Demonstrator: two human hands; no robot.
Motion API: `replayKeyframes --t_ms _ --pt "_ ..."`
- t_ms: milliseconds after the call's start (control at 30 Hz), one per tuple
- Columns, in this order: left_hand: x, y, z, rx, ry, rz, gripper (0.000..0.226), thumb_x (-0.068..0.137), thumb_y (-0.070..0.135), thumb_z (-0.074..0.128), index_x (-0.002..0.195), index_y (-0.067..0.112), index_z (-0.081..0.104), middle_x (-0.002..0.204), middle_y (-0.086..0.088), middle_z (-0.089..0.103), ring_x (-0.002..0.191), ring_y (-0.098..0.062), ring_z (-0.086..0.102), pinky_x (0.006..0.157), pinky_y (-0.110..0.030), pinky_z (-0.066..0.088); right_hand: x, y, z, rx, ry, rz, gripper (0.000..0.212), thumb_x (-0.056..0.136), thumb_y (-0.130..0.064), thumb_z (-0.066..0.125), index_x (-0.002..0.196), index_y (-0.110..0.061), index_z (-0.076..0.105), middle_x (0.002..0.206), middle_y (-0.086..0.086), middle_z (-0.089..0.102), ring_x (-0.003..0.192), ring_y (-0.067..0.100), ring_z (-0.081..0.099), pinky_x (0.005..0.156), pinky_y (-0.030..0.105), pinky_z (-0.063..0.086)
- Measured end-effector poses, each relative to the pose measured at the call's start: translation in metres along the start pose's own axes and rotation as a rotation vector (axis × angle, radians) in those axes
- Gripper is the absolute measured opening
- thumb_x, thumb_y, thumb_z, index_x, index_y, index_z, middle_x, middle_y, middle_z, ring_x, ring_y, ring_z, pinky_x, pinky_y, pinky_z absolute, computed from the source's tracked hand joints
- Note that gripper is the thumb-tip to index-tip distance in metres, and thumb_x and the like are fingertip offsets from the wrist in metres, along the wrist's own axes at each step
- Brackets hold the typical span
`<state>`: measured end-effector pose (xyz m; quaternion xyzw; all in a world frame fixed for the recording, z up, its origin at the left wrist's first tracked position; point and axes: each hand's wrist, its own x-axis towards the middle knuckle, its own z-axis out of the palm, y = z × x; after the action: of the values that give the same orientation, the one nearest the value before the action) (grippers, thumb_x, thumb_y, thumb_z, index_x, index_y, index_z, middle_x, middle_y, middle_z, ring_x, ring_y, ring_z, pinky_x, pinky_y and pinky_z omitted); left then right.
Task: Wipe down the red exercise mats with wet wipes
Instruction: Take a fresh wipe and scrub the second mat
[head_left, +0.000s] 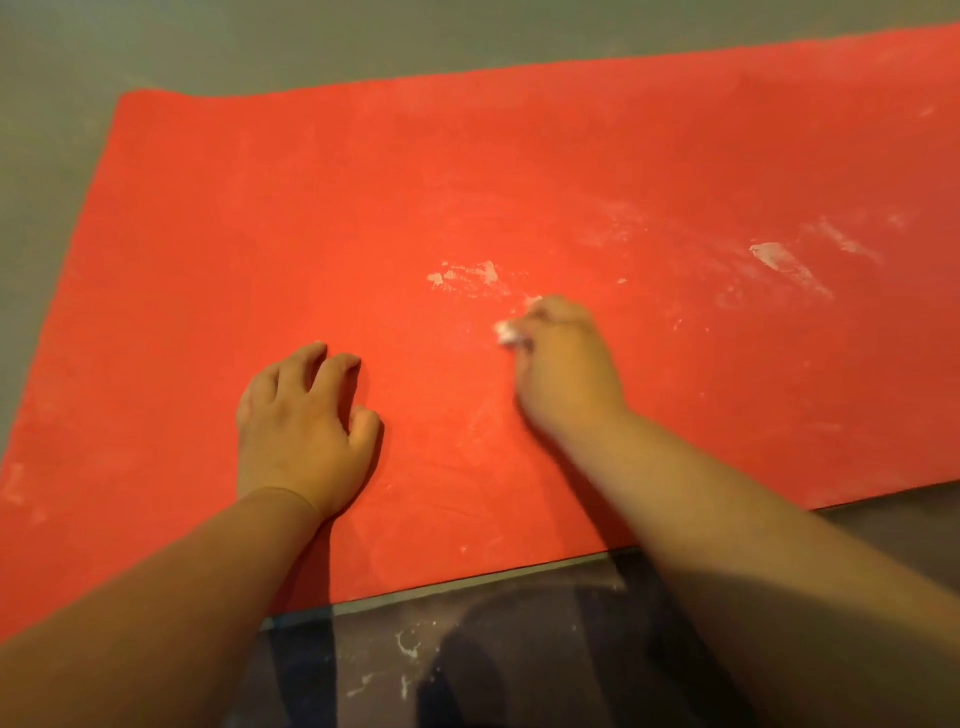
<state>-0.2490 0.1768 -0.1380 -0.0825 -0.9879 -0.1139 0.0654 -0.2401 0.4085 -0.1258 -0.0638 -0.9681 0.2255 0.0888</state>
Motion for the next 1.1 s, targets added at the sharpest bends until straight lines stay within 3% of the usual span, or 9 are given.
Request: replayKeyframes --t_ms 133,267,333,500,600,800,933,1033,1100 --pt "0.000 -0.002 0.003 -0.009 -0.001 -0.001 0.056 0.075 0.043 0.036 0.122 0.024 0.058 0.135 -0.008 0.050 0.119 -0.034 0.041 0.103 -0.049 0.034 -0.031 0.002 -0.008 0.044 -0.109 -0.269 0.022 0.084 -0.006 0.056 0.097 -0.011 0.073 0.090 0.011 0.057 0.088 0.030 0.053 0.076 0.035 0.046" --pt "0.000 -0.002 0.002 -0.005 -0.004 0.002 0.055 0.074 0.042 0.036 0.122 0.024 0.058 0.135 -0.008 0.050 0.119 -0.034 0.041 0.104 -0.048 0.033 0.042 0.069 -0.033 -0.018 0.096 0.191 0.024 0.088 -0.011 0.052 0.102 -0.005 0.070 0.090 0.004 0.053 0.095 0.031 0.055 0.078 0.024 0.038" --pt "0.001 -0.001 0.001 -0.010 -0.005 0.000 0.056 0.074 0.043 0.035 0.122 0.024 0.058 0.135 -0.007 0.049 0.120 -0.034 0.041 0.104 -0.048 0.033 0.057 0.066 -0.030 -0.088 0.101 0.232 0.025 0.089 -0.006 0.051 0.103 -0.003 0.070 0.102 0.015 0.056 0.100 0.035 0.054 0.085 0.029 0.040" --pt "0.000 -0.001 0.001 -0.015 -0.010 -0.008 0.056 0.074 0.043 0.035 0.122 0.024 0.058 0.135 -0.007 0.049 0.120 -0.034 0.041 0.104 -0.048 0.032 -0.014 -0.013 0.006 0.010 -0.048 -0.157 0.020 0.090 -0.016 0.055 0.098 -0.010 0.072 0.101 0.009 0.060 0.098 0.027 0.052 0.085 0.029 0.036" --pt "0.000 -0.001 0.001 -0.019 -0.005 -0.005 0.055 0.074 0.042 0.036 0.121 0.024 0.058 0.135 -0.007 0.050 0.121 -0.034 0.041 0.104 -0.049 0.033 -0.035 -0.001 -0.006 0.043 -0.190 -0.358 0.018 0.084 -0.008 0.060 0.095 -0.011 0.074 0.097 0.009 0.061 0.094 0.025 0.054 0.083 0.030 0.041" --pt "0.002 0.000 0.000 -0.015 -0.004 0.009 0.055 0.074 0.041 0.036 0.120 0.022 0.059 0.133 -0.009 0.051 0.118 -0.036 0.043 0.104 -0.048 0.034 0.064 0.042 -0.017 -0.124 0.065 0.172 0.028 0.084 -0.004 0.051 0.104 -0.002 0.071 0.107 0.019 0.057 0.101 0.032 0.053 0.083 0.033 0.040" --pt "0.002 -0.001 0.000 -0.016 0.000 0.007 0.056 0.074 0.041 0.036 0.120 0.021 0.059 0.133 -0.009 0.051 0.117 -0.036 0.044 0.103 -0.048 0.034 0.013 -0.016 0.011 -0.029 -0.035 -0.103 0.023 0.089 -0.017 0.054 0.099 -0.008 0.072 0.103 0.009 0.062 0.099 0.029 0.053 0.087 0.030 0.039" --pt "0.002 -0.002 0.001 -0.015 0.000 0.005 0.055 0.074 0.041 0.036 0.120 0.022 0.059 0.133 -0.009 0.051 0.117 -0.036 0.044 0.103 -0.049 0.035 -0.025 -0.005 -0.004 0.047 -0.090 -0.283 0.015 0.086 -0.019 0.062 0.091 -0.013 0.075 0.093 0.006 0.066 0.090 0.028 0.057 0.081 0.032 0.045" --pt "0.001 -0.001 0.002 -0.012 0.002 0.006 0.054 0.074 0.041 0.037 0.119 0.022 0.059 0.132 -0.009 0.051 0.117 -0.035 0.044 0.103 -0.049 0.034 -0.006 0.017 -0.014 -0.019 -0.079 -0.263 0.017 0.087 -0.020 0.062 0.092 -0.012 0.075 0.095 0.008 0.068 0.092 0.030 0.059 0.083 0.033 0.044"
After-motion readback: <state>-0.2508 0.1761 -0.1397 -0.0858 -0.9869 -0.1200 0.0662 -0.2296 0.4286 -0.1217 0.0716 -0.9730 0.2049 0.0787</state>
